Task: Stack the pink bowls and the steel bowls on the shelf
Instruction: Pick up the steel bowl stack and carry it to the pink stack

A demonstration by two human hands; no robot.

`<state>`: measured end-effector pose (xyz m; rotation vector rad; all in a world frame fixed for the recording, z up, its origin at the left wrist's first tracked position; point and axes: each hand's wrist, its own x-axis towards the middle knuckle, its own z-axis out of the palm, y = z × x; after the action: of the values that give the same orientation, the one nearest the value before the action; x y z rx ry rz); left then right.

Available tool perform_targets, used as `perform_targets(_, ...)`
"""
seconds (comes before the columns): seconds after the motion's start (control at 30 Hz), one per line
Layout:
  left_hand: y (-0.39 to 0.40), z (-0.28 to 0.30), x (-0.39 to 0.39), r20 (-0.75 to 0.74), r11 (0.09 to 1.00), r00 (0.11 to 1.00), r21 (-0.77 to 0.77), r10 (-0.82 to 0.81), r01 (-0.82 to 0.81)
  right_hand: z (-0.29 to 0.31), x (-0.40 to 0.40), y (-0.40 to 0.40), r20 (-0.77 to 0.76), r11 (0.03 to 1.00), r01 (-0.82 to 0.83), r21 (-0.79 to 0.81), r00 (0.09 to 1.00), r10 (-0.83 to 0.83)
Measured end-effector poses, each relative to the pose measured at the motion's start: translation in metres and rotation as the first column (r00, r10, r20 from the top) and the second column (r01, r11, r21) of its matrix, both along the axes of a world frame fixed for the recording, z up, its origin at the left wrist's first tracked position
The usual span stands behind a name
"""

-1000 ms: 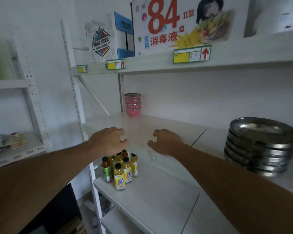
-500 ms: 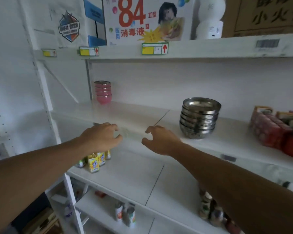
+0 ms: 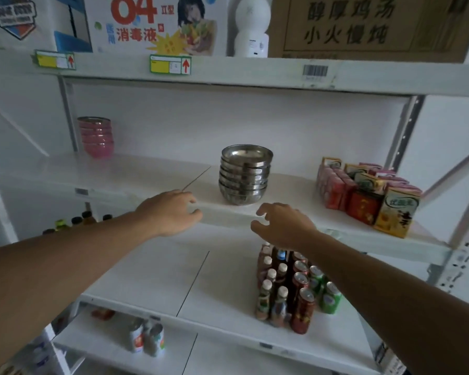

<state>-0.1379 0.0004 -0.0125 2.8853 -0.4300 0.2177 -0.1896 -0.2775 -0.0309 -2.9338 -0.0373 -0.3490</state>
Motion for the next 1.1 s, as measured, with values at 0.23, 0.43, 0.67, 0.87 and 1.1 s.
perform_targets(0.23, -0.062, -0.005, 0.032, -0.018, 1.0, 1.0, 0.008, -0.005, 0.005, 0.0, 0.029, -0.083, 0.092, 0.999, 0.004, 0.045, 0.996, -0.009)
perform_targets(0.43, -0.079, -0.016, 0.052, -0.114, 0.985, 0.993, -0.167, 0.028, -0.047, -0.009, 0.079, -0.104, -0.03, 0.956, -0.116, 0.271, 0.991, 0.128)
perform_targets(0.67, -0.076, -0.023, 0.088, -0.175, 0.92, 0.984, -0.39, -0.033, -0.039, -0.01, 0.121, -0.093, -0.001, 0.936, -0.139, 0.325, 0.989, 0.147)
perform_targets(0.87, -0.086, -0.023, 0.115, -0.114, 0.815, 0.952, -0.552, -0.284, 0.177, -0.006, 0.149, -0.076, 0.005, 0.889, -0.224, 0.4, 0.97, 0.242)
perform_targets(1.1, -0.053, -0.017, 0.123, -0.122, 0.779, 0.953, -0.61, -0.276, 0.148, 0.008, 0.164, -0.036, 0.066, 0.87, -0.293, 0.397, 0.954, 0.291)
